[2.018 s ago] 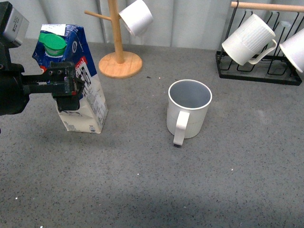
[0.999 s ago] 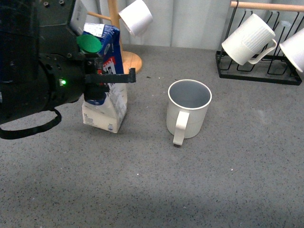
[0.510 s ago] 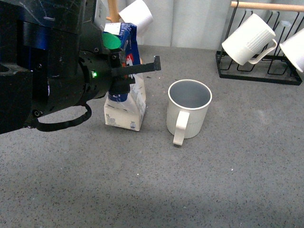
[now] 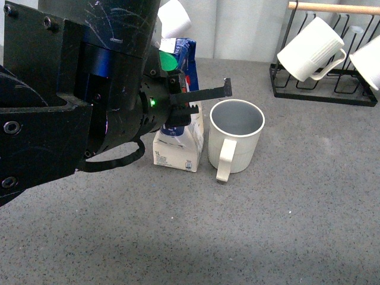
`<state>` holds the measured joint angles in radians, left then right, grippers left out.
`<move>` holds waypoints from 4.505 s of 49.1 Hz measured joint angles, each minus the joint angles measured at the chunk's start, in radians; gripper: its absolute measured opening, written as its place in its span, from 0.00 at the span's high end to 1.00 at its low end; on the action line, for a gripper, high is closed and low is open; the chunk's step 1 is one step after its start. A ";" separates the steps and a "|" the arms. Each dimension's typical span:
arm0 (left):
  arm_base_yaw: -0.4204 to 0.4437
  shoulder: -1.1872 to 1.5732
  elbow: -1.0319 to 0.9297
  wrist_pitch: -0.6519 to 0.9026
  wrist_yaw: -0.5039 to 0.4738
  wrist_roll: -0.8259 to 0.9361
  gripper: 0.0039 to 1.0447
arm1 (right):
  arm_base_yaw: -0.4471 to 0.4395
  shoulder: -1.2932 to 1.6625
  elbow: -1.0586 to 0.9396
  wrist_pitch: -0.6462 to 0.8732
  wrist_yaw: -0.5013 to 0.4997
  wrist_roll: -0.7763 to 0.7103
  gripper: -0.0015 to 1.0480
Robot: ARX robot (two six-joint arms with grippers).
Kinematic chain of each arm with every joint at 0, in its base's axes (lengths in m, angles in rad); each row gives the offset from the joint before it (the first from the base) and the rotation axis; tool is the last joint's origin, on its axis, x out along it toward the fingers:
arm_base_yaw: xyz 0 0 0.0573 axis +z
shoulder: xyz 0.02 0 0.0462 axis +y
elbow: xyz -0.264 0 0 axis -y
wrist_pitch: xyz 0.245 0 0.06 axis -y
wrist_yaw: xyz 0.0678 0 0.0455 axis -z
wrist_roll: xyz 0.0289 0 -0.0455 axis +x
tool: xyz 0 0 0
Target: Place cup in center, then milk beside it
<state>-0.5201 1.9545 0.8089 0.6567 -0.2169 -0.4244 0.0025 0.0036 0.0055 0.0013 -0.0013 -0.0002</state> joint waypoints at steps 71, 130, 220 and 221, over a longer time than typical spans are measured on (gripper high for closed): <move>0.322 -0.304 -0.346 0.495 0.029 0.326 0.37 | 0.000 0.000 0.000 0.000 0.000 0.000 0.09; 0.518 -1.239 -0.789 0.034 0.216 0.417 0.96 | 0.000 0.000 0.000 0.000 0.000 0.000 0.09; 0.518 -1.950 -0.790 -0.656 0.217 0.417 0.62 | 0.000 0.000 0.000 0.000 0.000 0.000 0.09; 0.518 -1.950 -0.790 -0.656 0.217 0.417 0.59 | 0.000 0.000 0.000 0.000 0.000 0.000 0.09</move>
<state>-0.0025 0.0048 0.0193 0.0006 0.0002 -0.0071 0.0025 0.0036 0.0055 0.0013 -0.0013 0.0002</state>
